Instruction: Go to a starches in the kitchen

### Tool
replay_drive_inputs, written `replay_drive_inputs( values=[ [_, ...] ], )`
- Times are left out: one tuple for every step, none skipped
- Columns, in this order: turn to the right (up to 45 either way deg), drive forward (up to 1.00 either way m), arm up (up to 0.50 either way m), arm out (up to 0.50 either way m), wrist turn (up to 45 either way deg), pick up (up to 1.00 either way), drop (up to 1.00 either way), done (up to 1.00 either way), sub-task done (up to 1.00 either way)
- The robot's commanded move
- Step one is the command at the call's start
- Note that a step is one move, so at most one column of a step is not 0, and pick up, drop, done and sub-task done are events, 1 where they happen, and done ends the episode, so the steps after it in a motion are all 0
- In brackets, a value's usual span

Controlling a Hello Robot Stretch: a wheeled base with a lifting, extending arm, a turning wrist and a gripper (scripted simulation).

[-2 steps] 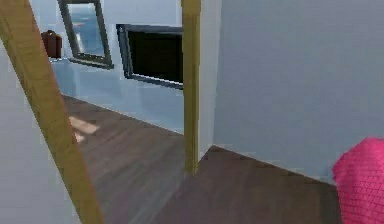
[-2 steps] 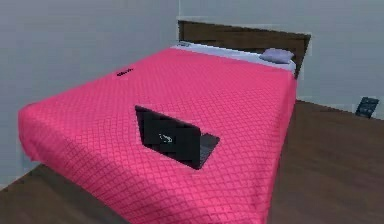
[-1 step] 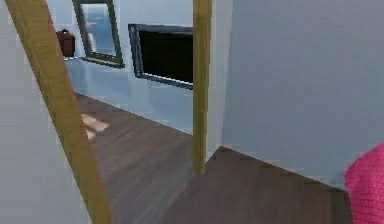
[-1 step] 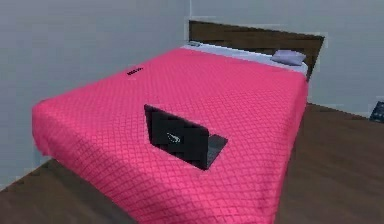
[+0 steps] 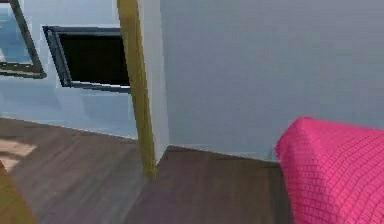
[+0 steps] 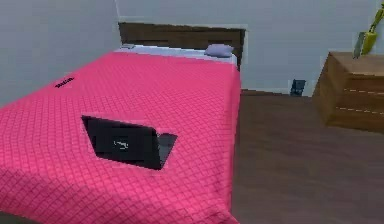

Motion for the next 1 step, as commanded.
replay_drive_inputs(
  values=[
    [0.0, 0.6, 0.0, 0.0, 0.0, 0.0, 0.0, 0.0, 0.0]
  ],
)
